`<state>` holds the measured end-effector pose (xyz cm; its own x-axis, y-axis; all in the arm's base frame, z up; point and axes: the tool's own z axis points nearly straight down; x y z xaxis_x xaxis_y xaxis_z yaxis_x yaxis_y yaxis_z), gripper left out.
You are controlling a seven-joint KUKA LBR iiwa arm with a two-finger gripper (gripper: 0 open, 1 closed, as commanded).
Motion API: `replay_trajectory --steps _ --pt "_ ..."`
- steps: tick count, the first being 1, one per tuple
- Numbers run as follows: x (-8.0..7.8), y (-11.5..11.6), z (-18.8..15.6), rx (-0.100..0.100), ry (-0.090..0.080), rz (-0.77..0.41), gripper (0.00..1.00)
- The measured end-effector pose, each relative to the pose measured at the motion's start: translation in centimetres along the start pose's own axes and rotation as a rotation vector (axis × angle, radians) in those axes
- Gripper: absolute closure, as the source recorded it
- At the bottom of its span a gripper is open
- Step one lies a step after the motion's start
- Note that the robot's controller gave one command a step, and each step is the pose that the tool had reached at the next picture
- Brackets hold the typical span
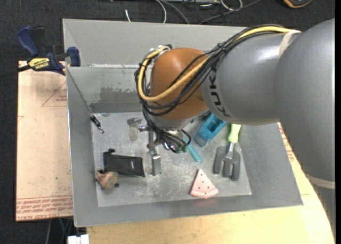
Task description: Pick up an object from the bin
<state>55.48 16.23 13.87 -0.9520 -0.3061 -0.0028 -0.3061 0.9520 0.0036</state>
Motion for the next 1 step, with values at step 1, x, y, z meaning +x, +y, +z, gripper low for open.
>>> replay_trajectory --steps 1 --pt "-1.67 2.69 0.1 0.001 -0.003 0.049 0.0"
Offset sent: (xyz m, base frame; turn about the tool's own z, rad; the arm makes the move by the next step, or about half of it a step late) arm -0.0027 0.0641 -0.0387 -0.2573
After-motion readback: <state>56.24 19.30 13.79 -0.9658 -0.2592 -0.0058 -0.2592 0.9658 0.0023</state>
